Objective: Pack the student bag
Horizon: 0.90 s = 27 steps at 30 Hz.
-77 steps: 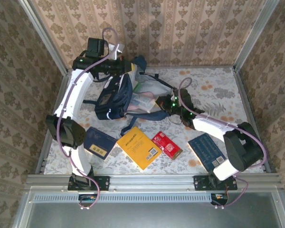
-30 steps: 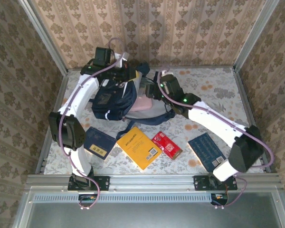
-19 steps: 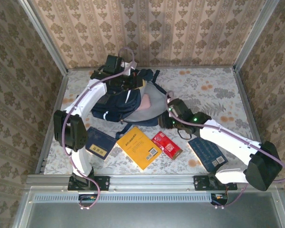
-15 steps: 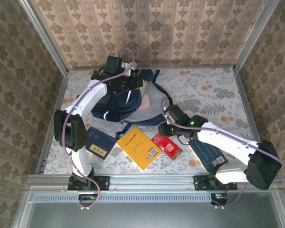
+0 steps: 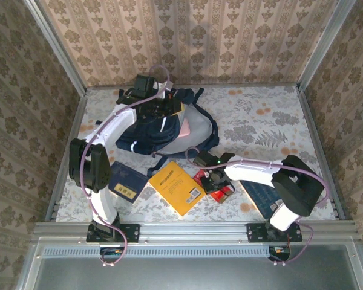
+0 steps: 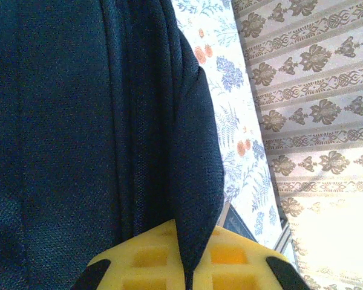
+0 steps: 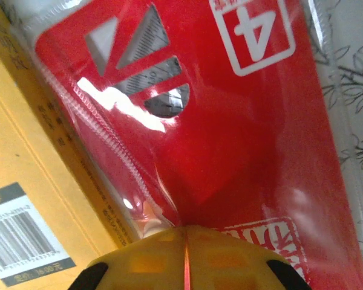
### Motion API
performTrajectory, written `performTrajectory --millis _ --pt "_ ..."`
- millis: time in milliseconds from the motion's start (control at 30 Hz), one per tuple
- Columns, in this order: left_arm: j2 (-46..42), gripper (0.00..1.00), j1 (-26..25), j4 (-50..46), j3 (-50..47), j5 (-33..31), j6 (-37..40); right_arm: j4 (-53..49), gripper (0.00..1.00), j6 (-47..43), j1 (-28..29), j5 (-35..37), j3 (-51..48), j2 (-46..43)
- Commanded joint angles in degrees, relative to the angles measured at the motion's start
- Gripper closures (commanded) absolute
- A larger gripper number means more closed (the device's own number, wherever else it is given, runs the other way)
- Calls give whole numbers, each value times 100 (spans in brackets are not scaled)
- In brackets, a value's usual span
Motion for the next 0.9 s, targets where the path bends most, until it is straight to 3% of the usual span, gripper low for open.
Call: performTrajectory --millis 0,267,500,600,667,867 --pt "-153 100 68 172 -37 -47 -54 66 89 72 -101 453 161 398" --pt "-38 100 -34 156 -42 -21 -63 73 83 -318 -643 937 545 501" --pt "15 100 -145 65 9 -30 16 -214 52 -477 -1033 1498 691 -83" --pt "24 100 -180 22 31 -56 51 -234 45 -362 -1049 1153 472 -632" --pt "24 100 -187 16 32 -65 54 -219 46 -201 -1050 795 240 -914" --pt "-139 100 -192 29 73 -39 22 -186 77 153 -1007 523 -566 -1258"
